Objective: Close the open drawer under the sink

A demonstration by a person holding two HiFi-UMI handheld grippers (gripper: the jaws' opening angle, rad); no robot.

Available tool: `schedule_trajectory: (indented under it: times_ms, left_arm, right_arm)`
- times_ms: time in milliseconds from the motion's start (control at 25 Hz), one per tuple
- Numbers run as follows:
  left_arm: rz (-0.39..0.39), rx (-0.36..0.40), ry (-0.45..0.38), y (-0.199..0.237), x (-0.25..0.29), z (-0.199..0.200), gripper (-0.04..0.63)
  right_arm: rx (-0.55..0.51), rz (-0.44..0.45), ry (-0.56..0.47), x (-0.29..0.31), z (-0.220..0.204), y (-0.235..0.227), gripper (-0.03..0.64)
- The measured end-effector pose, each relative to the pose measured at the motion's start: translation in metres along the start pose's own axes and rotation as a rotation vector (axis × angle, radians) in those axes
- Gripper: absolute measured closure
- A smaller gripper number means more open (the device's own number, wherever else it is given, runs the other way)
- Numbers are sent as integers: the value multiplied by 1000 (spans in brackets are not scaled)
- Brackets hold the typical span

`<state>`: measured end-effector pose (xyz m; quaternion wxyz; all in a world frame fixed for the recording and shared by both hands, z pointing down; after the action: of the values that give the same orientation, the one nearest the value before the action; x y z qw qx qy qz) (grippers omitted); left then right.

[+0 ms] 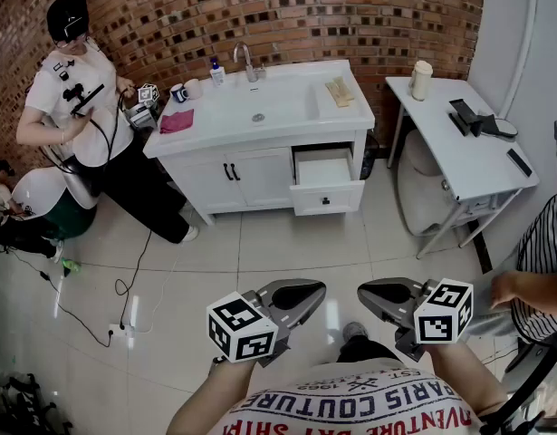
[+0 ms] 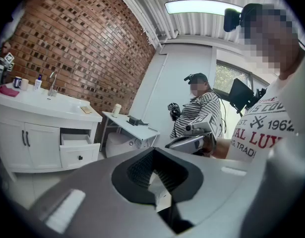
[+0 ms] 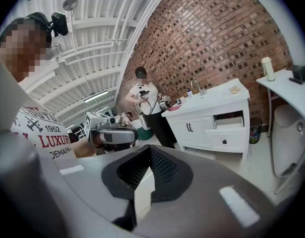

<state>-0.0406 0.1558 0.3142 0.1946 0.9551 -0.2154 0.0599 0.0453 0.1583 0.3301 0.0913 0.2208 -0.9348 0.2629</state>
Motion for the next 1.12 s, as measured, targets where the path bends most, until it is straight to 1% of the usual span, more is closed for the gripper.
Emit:
schedule_trajectory:
  times_ms: [120,320,520,640,720,880,1040,1120]
  left_arm:
    - [1,-7,3,14,4,-3,613]
    - [17,-8,20,40,16,0,613]
    - [47,-35,42,87,33,11,614]
    - [57,-57,54,127,56,19,614]
    - [58,-79,73,155,73,20,614]
    - [50,-138,127,215,103,21,614]
    - [38,-194,156,283,131,30,613]
    - [32,-235,179,309,142,25,614]
  right_arm:
    - [7,-7,-3,11,2,-15,609]
    - [-14,-29,-3,25,10,-51,609]
    - [-3,-41,-3,49,29,-105,609]
    - [-4,-71,13,68,39,-159,609]
    - [-7,-106,37,81,38,-200,609]
    - [9,-190,129,114,24,-276,609]
    - [5,-277,206,150,24,-353,609]
    - [30,-305,239,164,17,-383,610]
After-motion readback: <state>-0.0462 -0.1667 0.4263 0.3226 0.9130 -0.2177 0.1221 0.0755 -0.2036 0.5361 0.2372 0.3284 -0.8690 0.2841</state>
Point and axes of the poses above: the fingertips, and each gripper's own axes: x forward along the fingers, y to its left, z out of its top, the point moved 2 cm from there along -x, backward along the fingers, and after that the axes turned 2 degrees about -z, right-handed, at the moved point
